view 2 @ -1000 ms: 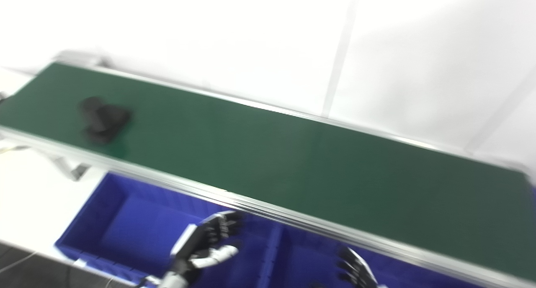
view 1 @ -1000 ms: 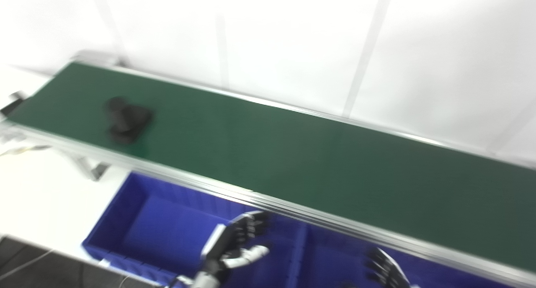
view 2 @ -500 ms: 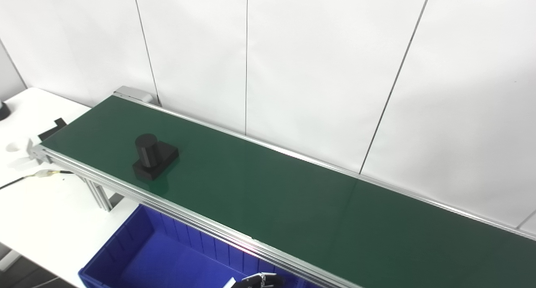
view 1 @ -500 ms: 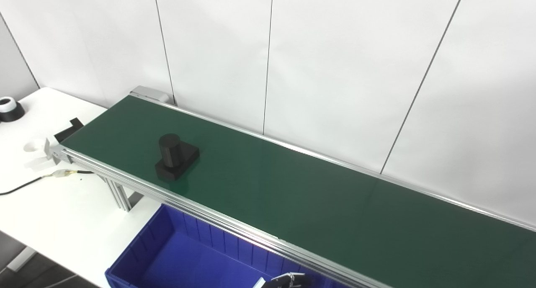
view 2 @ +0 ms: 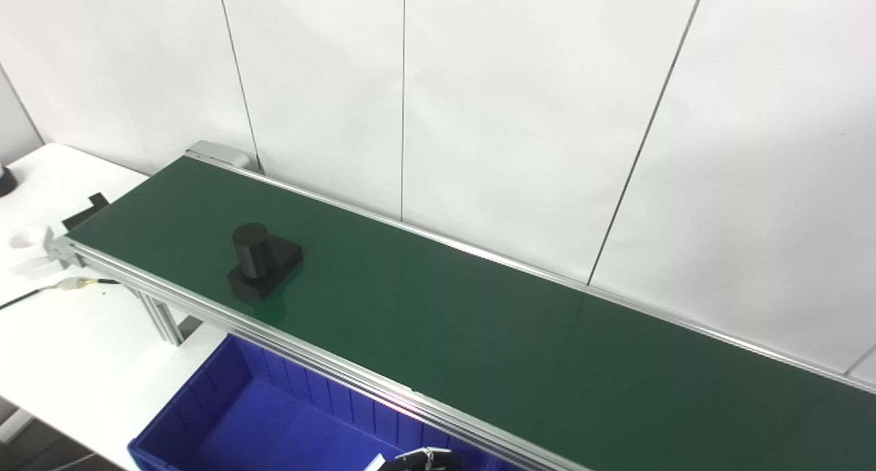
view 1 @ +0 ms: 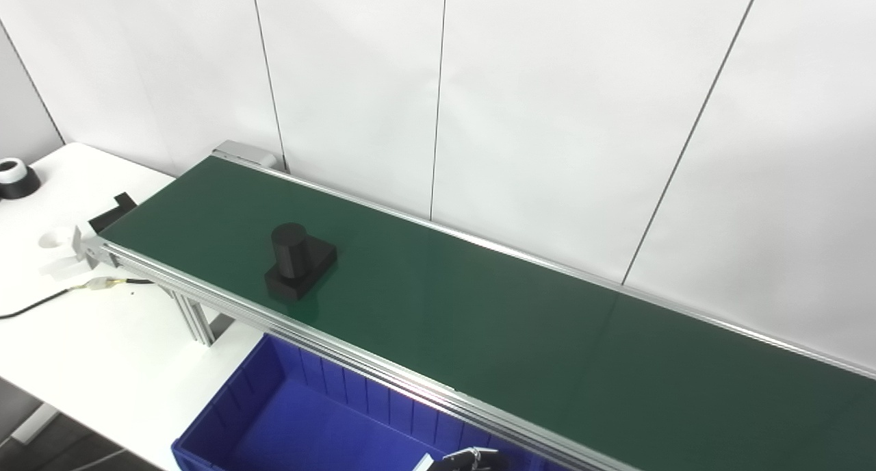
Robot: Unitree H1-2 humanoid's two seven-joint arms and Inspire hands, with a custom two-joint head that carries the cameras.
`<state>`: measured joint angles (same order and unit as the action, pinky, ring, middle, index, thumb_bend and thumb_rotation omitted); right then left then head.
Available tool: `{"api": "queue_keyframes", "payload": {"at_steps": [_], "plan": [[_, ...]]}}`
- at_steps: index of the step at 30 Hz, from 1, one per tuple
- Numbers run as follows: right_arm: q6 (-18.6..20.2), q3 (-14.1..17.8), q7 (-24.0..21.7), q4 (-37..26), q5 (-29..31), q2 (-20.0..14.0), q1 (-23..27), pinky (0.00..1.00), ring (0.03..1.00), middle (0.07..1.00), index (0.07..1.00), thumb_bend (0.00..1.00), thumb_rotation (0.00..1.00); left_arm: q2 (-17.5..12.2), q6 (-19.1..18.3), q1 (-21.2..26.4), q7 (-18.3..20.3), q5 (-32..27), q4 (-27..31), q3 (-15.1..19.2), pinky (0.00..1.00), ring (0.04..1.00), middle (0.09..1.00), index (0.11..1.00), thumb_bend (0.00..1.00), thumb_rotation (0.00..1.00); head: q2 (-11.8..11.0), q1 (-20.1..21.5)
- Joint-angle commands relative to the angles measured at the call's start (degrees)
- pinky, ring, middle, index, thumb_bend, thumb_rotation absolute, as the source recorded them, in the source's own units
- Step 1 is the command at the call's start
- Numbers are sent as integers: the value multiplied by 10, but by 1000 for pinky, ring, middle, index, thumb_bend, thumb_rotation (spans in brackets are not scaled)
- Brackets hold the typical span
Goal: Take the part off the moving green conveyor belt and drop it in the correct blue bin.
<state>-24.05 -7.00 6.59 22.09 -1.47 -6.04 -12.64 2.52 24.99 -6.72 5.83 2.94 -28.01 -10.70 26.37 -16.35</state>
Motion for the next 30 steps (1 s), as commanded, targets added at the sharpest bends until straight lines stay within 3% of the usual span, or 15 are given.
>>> {"api": "queue_keyframes", "payload": {"at_steps": [1, 9, 17, 30], "plan": [[-29, 3, -2, -18, -2, 3, 2, 540, 674, 733, 727, 594, 339, -2, 19, 8, -3, -6, 10, -2, 764, 765, 789, 743, 626, 48, 2, 2], [-29, 2, -2, -17, -6, 5, 0, 532, 683, 746, 738, 624, 391, -1, 19, 4, 7, -23, 10, 5, 760, 764, 789, 750, 650, 65, 7, 11], [-29, 5, -1, -18, -4, 8, -1, 625, 747, 791, 786, 527, 277, 0, 19, 1, 20, -33, 14, 13, 770, 764, 793, 747, 636, 44, 11, 18], [-29, -7, 19, -29, -26, 7, -10, 623, 746, 789, 790, 492, 186, 5, 19, -5, 27, -38, 18, 22, 765, 754, 785, 737, 634, 86, 25, 46]]}}
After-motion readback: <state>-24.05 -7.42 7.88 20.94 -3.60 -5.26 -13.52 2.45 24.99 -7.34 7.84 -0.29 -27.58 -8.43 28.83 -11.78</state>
